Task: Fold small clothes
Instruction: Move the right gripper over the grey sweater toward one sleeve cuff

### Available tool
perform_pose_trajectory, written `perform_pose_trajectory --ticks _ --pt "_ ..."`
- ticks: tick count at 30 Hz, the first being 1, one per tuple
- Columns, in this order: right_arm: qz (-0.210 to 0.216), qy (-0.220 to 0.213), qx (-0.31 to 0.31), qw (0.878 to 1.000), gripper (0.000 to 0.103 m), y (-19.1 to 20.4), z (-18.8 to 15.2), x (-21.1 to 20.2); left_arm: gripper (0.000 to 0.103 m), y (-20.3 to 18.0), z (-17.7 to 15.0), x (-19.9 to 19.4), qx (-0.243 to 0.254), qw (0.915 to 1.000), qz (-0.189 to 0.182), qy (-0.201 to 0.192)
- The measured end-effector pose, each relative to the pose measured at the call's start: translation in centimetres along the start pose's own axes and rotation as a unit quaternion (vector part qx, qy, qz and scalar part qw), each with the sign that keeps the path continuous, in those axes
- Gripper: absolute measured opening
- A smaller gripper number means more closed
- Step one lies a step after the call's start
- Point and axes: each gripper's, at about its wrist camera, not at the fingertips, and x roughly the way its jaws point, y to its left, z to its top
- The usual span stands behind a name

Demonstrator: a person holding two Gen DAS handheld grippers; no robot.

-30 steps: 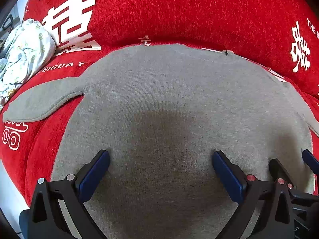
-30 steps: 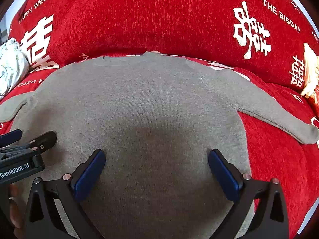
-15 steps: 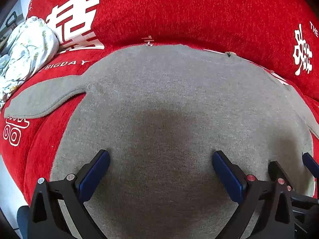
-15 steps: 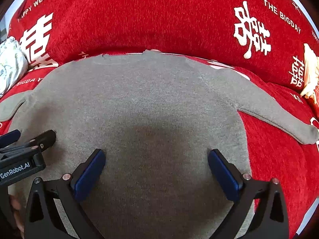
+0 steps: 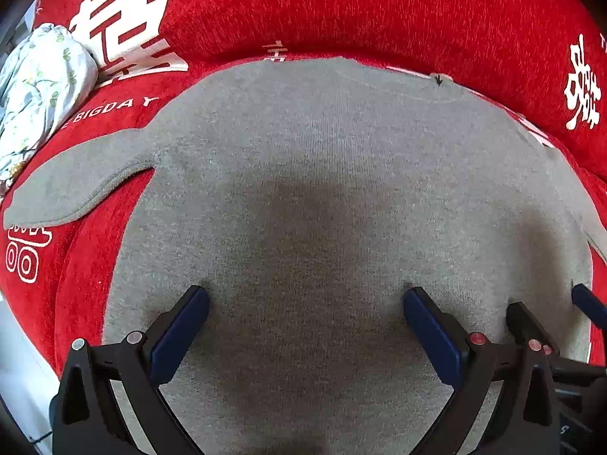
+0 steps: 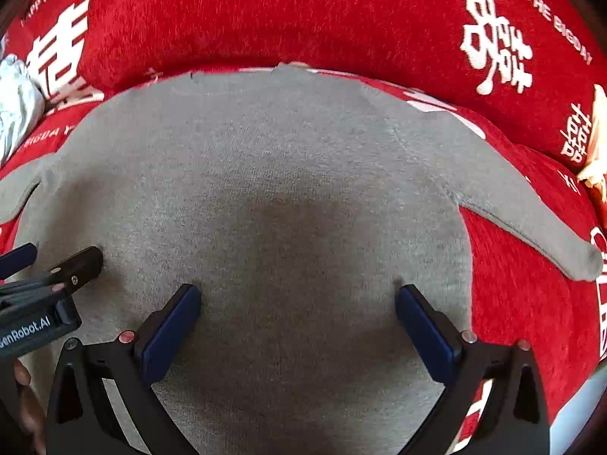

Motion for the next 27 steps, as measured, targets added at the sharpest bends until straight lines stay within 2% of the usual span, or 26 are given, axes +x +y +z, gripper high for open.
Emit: perform_pose_trajectory --ticks 3,7,10,15,21,25,27 --pt "-0.003 0.019 -0.007 1.0 0.103 0.1 0.6 0.0 0.103 0.2 0.4 0.1 0.003 0.9998 -0.005 0.021" --pt "-0.012 0.02 -0.016 1.0 0.103 0.5 0.7 -0.4 0.103 0.4 1.1 -0.2 0.008 0.9988 -0.005 0.048" --pt "-0.011 0.017 -0.027 0.999 0.103 1.0 0.6 -0.8 0.103 1.1 1.3 -1.4 0.0 0.9995 0.004 0.031" --pt "-0.006 0.007 -0.031 0.999 0.103 1.5 0.8 -1.7 0.103 2.0 1.6 -2.9 -0.019 0.9997 -0.004 0.017" --pt "-0.021 -0.031 -0.047 0.998 0.103 2.2 1.2 -3.3 0.103 2.3 1.9 -4.7 -0.035 0.9992 -0.01 -0.019" --pt "-0.015 -0.043 -0.046 0.998 0.103 2.1 1.5 -4.0 0.103 1.8 2.2 -5.0 -0.031 0.999 -0.009 -0.032" --pt "-0.013 -0.052 -0.043 0.998 0.103 1.8 1.7 -4.4 0.103 1.7 2.2 -5.2 -0.034 0.9986 0.004 -0.041"
